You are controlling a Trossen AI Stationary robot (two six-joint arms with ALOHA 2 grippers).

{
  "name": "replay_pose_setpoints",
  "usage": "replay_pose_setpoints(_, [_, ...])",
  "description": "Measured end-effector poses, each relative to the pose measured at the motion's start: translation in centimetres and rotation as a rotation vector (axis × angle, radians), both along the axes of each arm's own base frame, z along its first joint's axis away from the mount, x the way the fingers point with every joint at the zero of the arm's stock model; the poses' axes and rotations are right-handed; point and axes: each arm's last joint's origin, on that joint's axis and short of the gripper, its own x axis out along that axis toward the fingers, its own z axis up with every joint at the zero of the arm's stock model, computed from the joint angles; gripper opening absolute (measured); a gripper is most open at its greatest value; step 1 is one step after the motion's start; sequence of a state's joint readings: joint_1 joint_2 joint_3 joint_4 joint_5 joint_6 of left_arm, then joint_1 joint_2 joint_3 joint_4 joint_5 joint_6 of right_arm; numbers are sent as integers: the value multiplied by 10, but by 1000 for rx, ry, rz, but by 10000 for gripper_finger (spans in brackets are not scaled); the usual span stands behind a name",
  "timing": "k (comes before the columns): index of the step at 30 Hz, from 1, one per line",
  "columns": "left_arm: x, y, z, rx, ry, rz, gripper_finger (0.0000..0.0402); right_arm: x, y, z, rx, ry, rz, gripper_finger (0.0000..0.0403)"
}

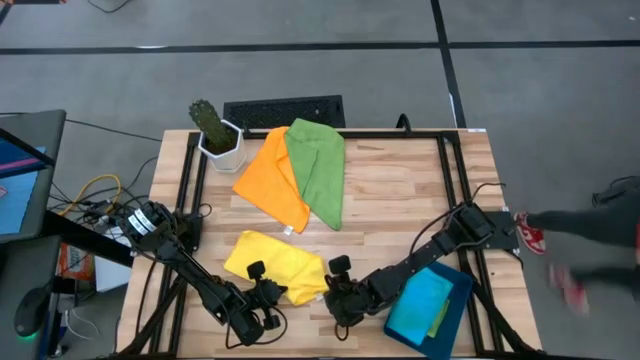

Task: Fold microfiber towels
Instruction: Fold the yellow microfiber towel

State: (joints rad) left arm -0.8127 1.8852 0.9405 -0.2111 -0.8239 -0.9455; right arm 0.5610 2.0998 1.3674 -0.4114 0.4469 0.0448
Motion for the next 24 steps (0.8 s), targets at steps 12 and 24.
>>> replay_pose_setpoints(12, [1,1,0,4,9,-5,0,21,15,36,67,-286,140,133])
replay_pose_setpoints(24, [1,1,0,12,13,-10,0,40,0,27,76,-318,178,123])
